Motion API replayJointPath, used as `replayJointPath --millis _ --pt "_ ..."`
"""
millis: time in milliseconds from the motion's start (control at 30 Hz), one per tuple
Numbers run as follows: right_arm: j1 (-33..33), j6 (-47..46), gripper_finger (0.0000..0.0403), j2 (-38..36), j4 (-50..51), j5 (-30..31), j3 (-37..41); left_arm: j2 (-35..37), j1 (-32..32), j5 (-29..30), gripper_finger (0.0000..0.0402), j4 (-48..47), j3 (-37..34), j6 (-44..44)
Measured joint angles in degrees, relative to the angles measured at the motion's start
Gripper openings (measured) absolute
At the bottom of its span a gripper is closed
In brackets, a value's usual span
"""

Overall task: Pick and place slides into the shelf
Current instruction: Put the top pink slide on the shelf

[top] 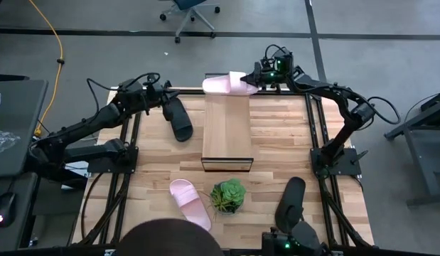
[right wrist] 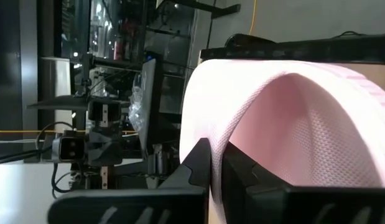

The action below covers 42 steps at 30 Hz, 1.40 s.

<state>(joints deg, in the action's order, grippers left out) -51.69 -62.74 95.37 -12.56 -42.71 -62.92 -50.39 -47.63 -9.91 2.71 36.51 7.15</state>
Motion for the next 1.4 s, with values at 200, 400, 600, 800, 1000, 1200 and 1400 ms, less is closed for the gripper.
replayJointPath --millis 200,400,600,800,1000,1200,1400 --pt "0.4 -0.2 0.0000 0.0 0.7 0.8 0.0 -0.2 0.0 -0.1 0.0001 1.0 0.0 0.0" --pt "1.6 -0.4 0.0000 0.0 0.7 3.6 0.0 -0.2 0.0 -0.1 0.0001 1.0 0.0 0.0" --pt "2.4 -0.4 0.0000 0.0 0.7 6.3 0.0 -0.2 0.0 -0.1 0.0001 0.9 0.0 0.0" --pt "2.3 -0.4 0.0000 0.0 0.7 6.5 0.0 -0.2 0.0 -0.1 0.0001 0.9 0.0 0.0" --pt "2.2 -0.2 0.0000 0.0 0.7 6.4 0.0 -0.2 0.0 -0.1 0.0001 0.9 0.0 0.0" --pt "2.2 -0.2 0.0034 0.0 0.7 6.5 0.0 -0.2 0.0 -0.9 0.0001 0.9 0.0 0.0" --pt "2.2 -0.2 0.0090 0.0 0.7 6.7 0.0 -0.2 0.0 -1.2 0.0001 0.9 0.0 -0.1"
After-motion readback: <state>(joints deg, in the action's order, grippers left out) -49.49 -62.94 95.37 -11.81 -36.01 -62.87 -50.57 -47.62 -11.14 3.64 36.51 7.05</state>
